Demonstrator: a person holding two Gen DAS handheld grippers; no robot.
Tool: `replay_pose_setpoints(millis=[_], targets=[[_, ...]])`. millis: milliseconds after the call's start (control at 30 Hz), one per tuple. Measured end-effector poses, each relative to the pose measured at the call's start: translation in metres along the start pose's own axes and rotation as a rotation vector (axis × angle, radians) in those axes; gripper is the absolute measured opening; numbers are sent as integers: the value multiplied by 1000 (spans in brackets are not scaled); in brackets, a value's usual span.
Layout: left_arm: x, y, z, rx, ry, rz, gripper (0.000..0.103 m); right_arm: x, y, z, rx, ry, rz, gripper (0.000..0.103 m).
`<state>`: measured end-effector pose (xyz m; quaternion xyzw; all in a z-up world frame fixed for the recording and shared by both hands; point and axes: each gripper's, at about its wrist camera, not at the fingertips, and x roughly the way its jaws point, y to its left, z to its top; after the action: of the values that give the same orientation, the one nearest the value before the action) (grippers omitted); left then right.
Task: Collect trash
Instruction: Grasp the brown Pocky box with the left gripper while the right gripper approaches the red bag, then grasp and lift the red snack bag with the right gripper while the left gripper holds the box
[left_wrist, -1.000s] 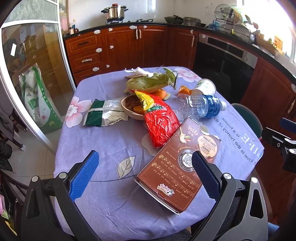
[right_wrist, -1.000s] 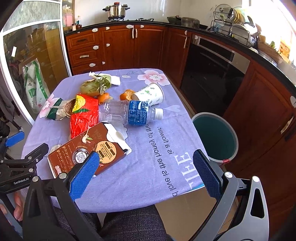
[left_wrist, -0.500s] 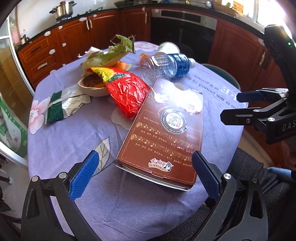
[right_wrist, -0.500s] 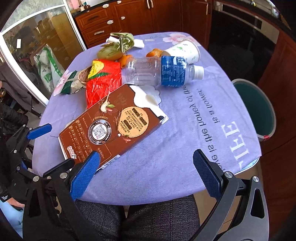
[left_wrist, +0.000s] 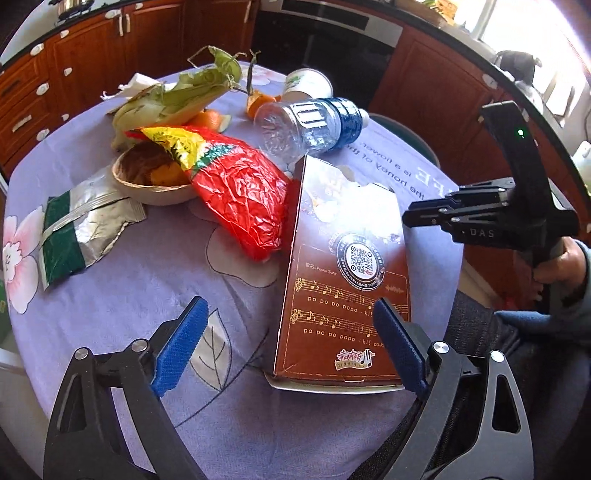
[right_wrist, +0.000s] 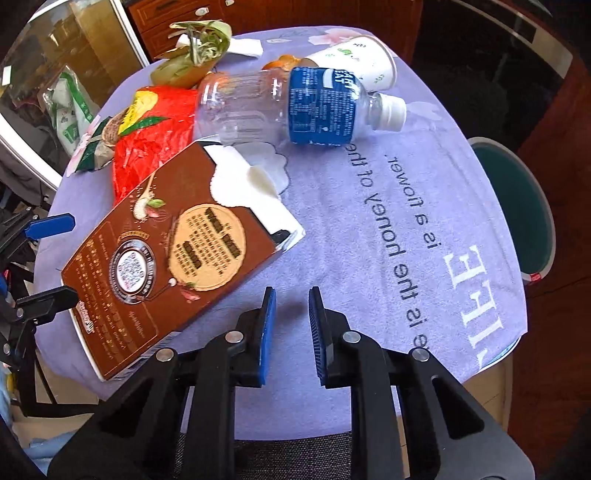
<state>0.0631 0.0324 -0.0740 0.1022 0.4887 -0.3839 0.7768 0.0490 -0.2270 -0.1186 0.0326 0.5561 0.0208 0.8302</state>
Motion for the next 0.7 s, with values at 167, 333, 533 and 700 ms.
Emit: replay_pose_setpoints(millis=[167, 333, 533, 700], targets=[[22, 2, 5, 15, 76, -92, 88, 6, -3, 18, -15, 11, 10, 16], [32, -6, 5, 43, 110, -145, 88, 15, 11, 14, -61, 22, 12, 16], [36, -29, 7, 41, 143, -249, 66, 14, 30, 5, -108, -1, 9, 16], [24, -48, 7, -11, 89, -319, 44, 12, 33, -3, -100, -10, 67, 15]])
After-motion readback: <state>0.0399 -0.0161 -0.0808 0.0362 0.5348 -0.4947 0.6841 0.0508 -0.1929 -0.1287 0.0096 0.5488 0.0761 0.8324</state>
